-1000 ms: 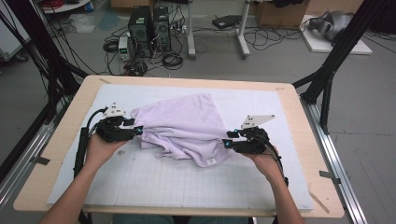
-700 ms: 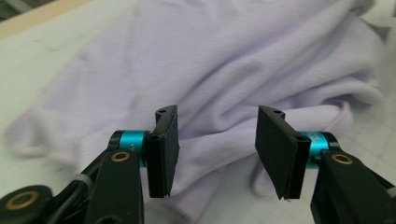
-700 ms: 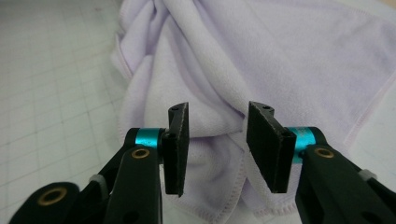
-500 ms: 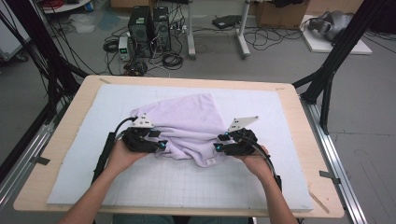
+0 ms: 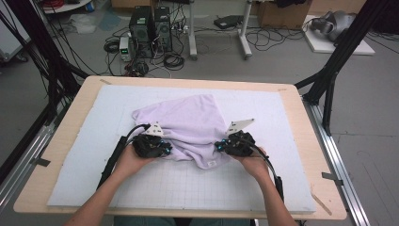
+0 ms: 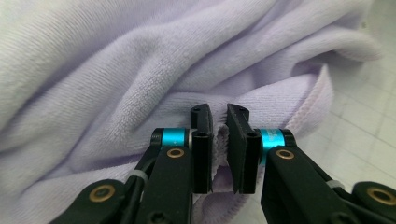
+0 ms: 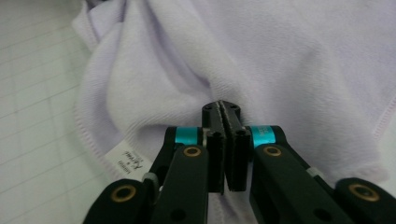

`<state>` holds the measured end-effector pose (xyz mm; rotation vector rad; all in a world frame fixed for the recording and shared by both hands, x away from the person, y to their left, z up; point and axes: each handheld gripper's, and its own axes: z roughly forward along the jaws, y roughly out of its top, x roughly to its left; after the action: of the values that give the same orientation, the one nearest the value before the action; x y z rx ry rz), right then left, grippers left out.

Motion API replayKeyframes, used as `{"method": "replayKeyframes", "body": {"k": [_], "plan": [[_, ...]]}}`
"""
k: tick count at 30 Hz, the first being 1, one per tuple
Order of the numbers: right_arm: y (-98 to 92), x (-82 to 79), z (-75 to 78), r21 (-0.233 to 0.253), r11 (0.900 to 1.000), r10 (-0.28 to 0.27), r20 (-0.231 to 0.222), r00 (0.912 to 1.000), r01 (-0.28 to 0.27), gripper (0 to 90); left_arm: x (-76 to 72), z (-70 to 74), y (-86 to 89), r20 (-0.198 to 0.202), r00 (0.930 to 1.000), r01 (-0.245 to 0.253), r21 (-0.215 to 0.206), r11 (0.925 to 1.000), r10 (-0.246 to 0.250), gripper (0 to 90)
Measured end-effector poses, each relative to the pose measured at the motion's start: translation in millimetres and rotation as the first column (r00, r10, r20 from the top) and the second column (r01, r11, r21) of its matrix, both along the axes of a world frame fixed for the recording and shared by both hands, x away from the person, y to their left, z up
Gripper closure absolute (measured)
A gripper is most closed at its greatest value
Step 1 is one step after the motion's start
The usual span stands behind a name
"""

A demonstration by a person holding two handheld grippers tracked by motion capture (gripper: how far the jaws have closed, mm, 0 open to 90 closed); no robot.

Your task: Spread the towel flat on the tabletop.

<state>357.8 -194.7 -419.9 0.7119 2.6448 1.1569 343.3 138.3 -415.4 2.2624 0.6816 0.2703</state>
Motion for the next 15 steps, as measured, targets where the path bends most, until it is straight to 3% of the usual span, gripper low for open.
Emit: {"method": "replayKeyframes", "body": {"k": [7,15], "plan": [[-4.4,-16.9,19.5,-0.001,1.000,0.025,0.060,0.9979,-0.025,89.3,-24.4,26.5,19.4,0.074,0.9973,0.006,-0.048,0.9988,-0.002,81.4],[-14.2,-43.0,38.2,0.073,0.996,0.045,0.105,0.9934,-0.053,89.3,-52.0,39.1,48.4,0.123,0.9922,-0.013,-0.071,0.9974,0.022,81.4]]}}
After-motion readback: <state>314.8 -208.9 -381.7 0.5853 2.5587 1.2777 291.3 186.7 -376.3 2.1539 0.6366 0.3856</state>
